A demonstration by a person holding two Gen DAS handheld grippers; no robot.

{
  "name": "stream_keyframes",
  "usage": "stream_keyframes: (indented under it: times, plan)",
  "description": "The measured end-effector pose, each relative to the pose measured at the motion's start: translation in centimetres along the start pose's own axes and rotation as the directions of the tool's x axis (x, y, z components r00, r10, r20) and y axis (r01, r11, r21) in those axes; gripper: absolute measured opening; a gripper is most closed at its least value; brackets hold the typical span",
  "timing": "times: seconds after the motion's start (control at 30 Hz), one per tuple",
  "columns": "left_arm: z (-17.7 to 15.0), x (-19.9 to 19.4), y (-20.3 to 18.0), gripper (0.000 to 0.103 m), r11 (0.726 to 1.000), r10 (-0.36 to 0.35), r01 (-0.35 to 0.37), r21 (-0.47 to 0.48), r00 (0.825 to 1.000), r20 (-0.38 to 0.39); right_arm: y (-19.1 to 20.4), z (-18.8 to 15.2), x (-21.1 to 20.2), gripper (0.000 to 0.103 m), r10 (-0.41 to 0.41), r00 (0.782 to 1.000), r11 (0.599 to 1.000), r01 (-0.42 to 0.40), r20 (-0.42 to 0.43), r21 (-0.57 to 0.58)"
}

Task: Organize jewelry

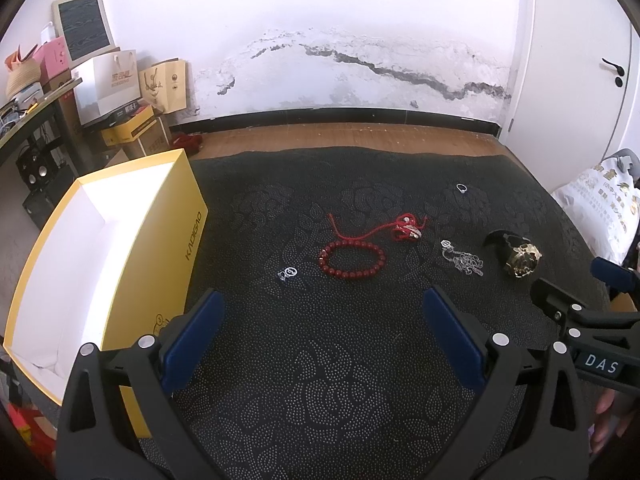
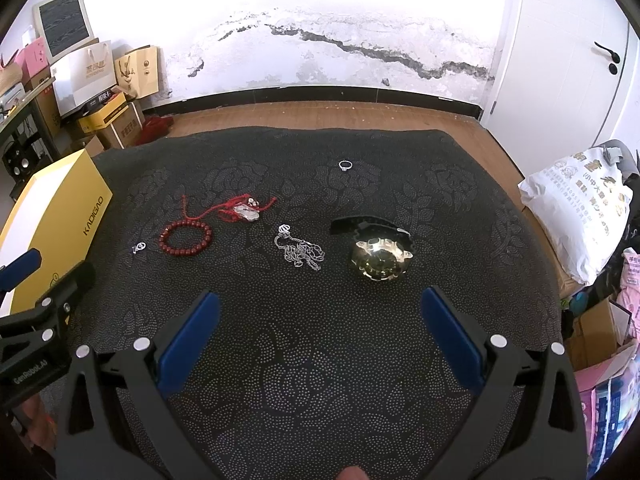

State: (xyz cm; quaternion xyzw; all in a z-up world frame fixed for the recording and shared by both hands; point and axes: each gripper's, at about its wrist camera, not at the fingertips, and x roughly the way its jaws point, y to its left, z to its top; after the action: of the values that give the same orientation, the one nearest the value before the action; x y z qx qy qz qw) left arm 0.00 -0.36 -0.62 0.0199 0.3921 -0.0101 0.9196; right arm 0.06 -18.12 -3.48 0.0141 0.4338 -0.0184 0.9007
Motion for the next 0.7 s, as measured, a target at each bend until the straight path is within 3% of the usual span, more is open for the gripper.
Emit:
stream_keyframes:
  times: [0.7]
  plan:
    - [-0.1,0.18,-0.21,0.097,1.0,0.0,0.0,0.005,1.0,0.0,-0.02,-0.06,0.07,0.097,0.001,1.0,1.0,-0.001,0.0,0.001]
